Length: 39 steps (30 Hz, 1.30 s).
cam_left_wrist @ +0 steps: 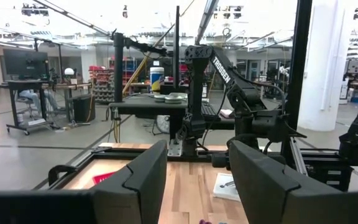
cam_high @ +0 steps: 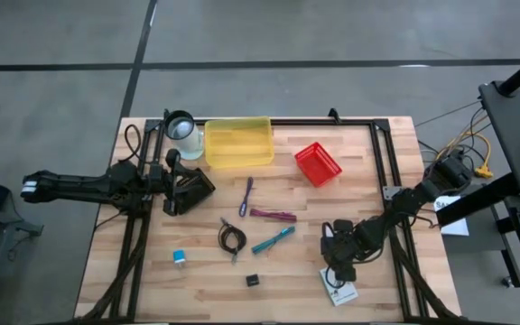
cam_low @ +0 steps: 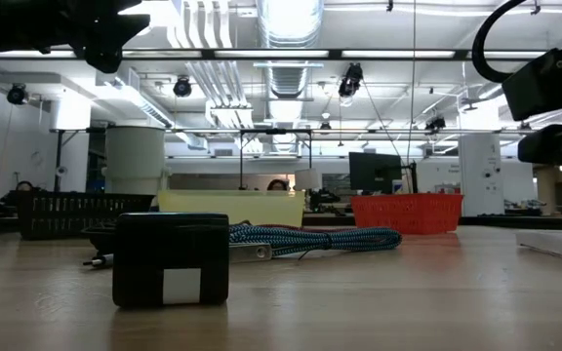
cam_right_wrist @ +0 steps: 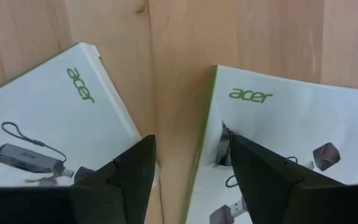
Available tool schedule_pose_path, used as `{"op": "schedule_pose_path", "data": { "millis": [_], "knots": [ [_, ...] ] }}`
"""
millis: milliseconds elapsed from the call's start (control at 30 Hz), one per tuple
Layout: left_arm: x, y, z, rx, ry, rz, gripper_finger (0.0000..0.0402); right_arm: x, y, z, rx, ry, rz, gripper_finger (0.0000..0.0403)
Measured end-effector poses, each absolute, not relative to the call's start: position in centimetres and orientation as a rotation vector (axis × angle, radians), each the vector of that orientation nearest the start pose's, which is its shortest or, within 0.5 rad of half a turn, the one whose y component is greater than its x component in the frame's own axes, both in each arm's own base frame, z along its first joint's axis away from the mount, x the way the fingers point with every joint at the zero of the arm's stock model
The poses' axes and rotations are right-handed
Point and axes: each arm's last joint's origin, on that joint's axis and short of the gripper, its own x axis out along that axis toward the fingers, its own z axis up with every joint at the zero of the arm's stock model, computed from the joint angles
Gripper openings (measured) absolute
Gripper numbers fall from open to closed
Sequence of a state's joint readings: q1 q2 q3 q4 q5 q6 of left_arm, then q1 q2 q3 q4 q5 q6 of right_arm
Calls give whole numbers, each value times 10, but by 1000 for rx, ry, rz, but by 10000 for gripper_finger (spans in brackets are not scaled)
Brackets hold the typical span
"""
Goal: Pick and place items into bin
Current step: Put the top white card reader box into the red bin
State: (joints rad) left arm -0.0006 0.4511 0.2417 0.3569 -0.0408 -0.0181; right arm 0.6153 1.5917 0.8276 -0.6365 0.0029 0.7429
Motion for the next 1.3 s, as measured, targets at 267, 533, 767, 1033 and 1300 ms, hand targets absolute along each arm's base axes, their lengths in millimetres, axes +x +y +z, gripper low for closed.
{"op": "schedule_pose_path", "data": {
  "millis": [267,533,767,1033,1300],
  "knots": [
    [130,1,241,-21,-148,39,160,212,150,144,168,1442,0,162],
    [130,1,241,-21,-148,39,160,213,150,134,114,1456,-30,142],
    [130,1,241,-21,-148,39,160,213,150,132,95,1465,-30,103],
    [130,1,241,-21,-148,39,160,212,149,131,48,1485,0,23],
    [130,1,239,-21,-142,40,160,217,152,141,-30,1486,72,10]
  ]
}}
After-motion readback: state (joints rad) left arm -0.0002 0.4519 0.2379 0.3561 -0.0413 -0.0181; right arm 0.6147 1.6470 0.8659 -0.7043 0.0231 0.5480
